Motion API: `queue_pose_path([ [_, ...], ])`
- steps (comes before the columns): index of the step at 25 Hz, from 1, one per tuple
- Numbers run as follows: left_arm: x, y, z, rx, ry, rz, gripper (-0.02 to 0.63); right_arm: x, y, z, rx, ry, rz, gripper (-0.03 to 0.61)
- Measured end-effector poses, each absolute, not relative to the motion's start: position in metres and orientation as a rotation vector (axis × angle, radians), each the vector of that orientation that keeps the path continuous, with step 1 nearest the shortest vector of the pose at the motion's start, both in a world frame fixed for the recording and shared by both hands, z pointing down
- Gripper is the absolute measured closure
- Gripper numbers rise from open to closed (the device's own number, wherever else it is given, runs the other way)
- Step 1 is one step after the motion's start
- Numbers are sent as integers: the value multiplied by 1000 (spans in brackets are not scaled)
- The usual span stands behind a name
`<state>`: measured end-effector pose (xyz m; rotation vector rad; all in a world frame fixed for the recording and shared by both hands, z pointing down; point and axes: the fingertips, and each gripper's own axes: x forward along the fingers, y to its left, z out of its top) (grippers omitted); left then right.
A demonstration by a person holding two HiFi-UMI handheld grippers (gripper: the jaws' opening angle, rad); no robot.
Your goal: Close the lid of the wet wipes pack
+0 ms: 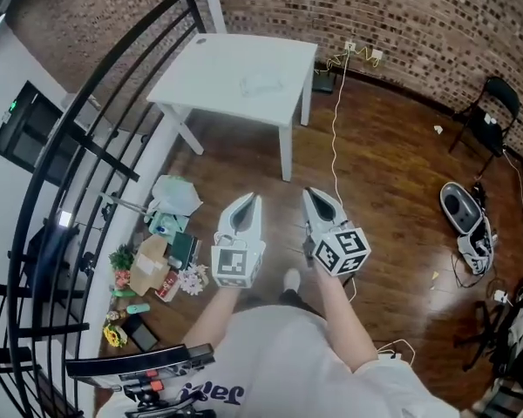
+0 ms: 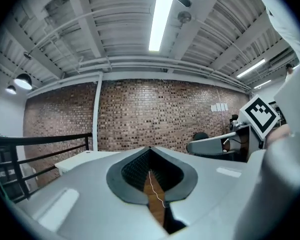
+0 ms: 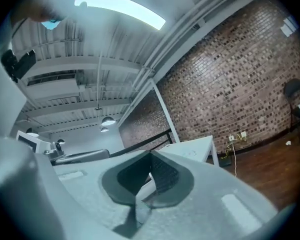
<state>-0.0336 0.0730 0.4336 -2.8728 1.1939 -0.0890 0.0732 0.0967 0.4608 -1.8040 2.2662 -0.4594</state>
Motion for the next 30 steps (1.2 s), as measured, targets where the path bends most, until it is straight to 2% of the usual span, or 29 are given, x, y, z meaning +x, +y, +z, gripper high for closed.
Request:
queue_pose_path([
  [8,22,29,454,-2903,1162,-166,598,111,68,495,-1819,2255,-593,589],
  [13,20,-20,455,-2874,1198,-133,598,110,18,485,-1823,2351,-475,588],
  [24,37,-206,441,-2799,1355,20,598,130,-189,440,-1792,2602,-202,589],
  [30,22,-293,447,-2791,1484,43,598,118,-271,455,-1722,2725,-275,589],
])
